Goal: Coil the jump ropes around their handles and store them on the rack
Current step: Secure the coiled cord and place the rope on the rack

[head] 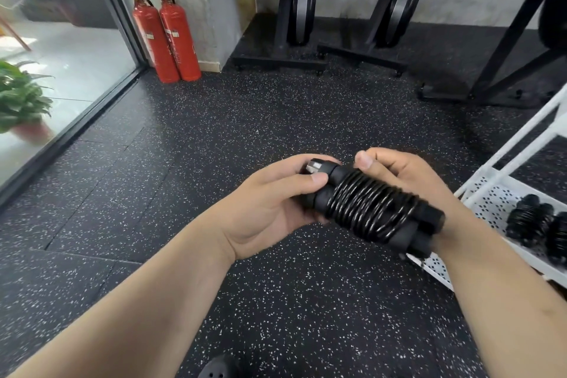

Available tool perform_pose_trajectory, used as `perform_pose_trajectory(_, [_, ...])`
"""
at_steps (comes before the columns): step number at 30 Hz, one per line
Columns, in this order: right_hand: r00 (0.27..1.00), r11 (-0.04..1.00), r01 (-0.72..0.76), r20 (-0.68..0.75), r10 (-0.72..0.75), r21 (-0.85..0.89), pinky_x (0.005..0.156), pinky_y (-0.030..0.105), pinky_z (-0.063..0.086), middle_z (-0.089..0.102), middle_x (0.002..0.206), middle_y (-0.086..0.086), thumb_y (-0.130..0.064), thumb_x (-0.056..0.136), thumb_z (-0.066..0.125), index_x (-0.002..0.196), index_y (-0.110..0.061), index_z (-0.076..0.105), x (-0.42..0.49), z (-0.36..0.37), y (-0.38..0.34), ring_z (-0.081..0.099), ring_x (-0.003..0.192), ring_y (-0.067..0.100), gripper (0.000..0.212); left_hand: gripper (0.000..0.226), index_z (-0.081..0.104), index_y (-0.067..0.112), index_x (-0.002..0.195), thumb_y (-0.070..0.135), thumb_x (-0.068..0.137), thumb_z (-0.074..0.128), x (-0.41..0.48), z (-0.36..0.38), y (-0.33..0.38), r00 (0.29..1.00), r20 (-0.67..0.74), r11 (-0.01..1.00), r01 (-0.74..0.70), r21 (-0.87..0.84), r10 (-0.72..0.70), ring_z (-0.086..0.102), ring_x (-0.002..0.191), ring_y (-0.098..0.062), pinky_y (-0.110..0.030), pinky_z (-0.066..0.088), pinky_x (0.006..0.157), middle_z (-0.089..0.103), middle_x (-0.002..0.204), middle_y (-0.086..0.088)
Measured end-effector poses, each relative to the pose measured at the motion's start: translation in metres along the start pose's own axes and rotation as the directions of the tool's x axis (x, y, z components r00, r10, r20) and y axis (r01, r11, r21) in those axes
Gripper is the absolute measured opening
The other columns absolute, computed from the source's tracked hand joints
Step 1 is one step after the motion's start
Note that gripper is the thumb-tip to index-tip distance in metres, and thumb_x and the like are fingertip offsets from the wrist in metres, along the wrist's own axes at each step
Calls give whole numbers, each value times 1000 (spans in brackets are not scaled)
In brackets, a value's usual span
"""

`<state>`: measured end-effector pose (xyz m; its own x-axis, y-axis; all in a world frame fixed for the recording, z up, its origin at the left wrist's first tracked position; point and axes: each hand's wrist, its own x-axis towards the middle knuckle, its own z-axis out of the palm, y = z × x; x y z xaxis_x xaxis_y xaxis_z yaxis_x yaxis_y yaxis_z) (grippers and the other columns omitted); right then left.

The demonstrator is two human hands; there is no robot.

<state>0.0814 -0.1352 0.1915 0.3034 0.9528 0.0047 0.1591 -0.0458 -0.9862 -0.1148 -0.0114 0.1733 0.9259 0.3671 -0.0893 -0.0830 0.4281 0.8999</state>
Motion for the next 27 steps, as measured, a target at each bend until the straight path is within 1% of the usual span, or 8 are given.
perform_pose_trajectory(4, [979, 970, -161, -96, 180, 185, 81, 33, 58, 77, 92, -4, -46, 98, 68, 91, -16, 77, 7, 10, 24, 75, 88, 17, 32, 46, 43, -15, 146, 8, 108, 52, 0, 0, 1, 1000, 17, 993, -16, -113, 18, 42, 124, -39, -62, 28, 113, 53, 136, -28])
perform_pose_trajectory(7, [957, 969, -243, -154, 246, 38, 101, 44, 52, 76, 91, -11, -24, 108, 63, 97, -25, 76, 3, 18, 50, 71, 94, 13, 17, 45, 47, -11, 148, 8, 107, 54, 1, 1, -2, 999, 2, 987, -51, -154, 52, 48, 124, -38, -53, 41, 112, 56, 136, -26])
perform_pose_trajectory(11, [930, 946, -282, -197, 310, 158, 69, 39, 53, 53, 63, 3, -9, 108, 43, 83, -11, 63, 10, 44, 36, 47, 55, 15, 32, 47, 54, -5, 146, 10, 102, 64, 7, 6, -8, 985, -112, 977, -146, -153, 130, 61, 115, -31, -41, 57, 99, 64, 132, -22])
perform_pose_trajectory(15, [872, 879, -436, -153, 465, 192, 55, 33, 53, 52, 55, 0, -32, 114, 38, 76, -14, 59, 11, 69, 23, 46, 48, 19, 47, 46, 67, 7, 133, 16, 90, 81, 14, 10, -15, 909, -364, 976, -218, 5, 205, 68, 107, -24, -39, 59, 88, 73, 127, -17])
perform_pose_trajectory(18, [911, 908, -380, -97, 401, 178, 52, 34, 49, 51, 56, 2, -34, 117, 35, 86, -9, 60, 4, 80, 20, 48, 48, 20, 46, 37, 73, 20, 125, 19, 90, 84, 16, 7, -17, 817, -516, 965, -195, 174, 258, 67, 99, -15, -35, 53, 82, 78, 119, -7])
perform_pose_trajectory(22, [951, 951, -308, -9, 308, 2, 49, 34, 48, 50, 59, -5, -25, 114, 48, 104, -12, 66, -6, 86, 17, 49, 51, 15, 23, 37, 74, 30, 120, 14, 88, 86, 16, -3, -16, 689, -633, 928, -176, 328, 354, 71, 96, -4, -22, 55, 80, 78, 114, 8])
perform_pose_trajectory(24, [959, 957, -279, 22, 282, -85, 50, 33, 48, 52, 60, -7, -24, 112, 53, 107, -20, 68, -9, 86, 17, 49, 52, 12, 16, 38, 74, 33, 118, 14, 87, 87, 16, -6, -15, 650, -653, 909, -154, 387, 388, 72, 99, -5, -24, 57, 86, 78, 113, 12])
perform_pose_trajectory(27, [990, 893, -125, 6, 141, -432, 52, 31, 42, 59, 62, -7, -32, 110, 55, 103, -30, 68, -11, 79, 19, 47, 47, 6, 15, 42, 74, 40, 115, 16, 84, 89, 15, -14, -13, 620, -644, 856, -92, 508, 449, 71, 98, -8, -33, 59, 95, 77, 110, 14])
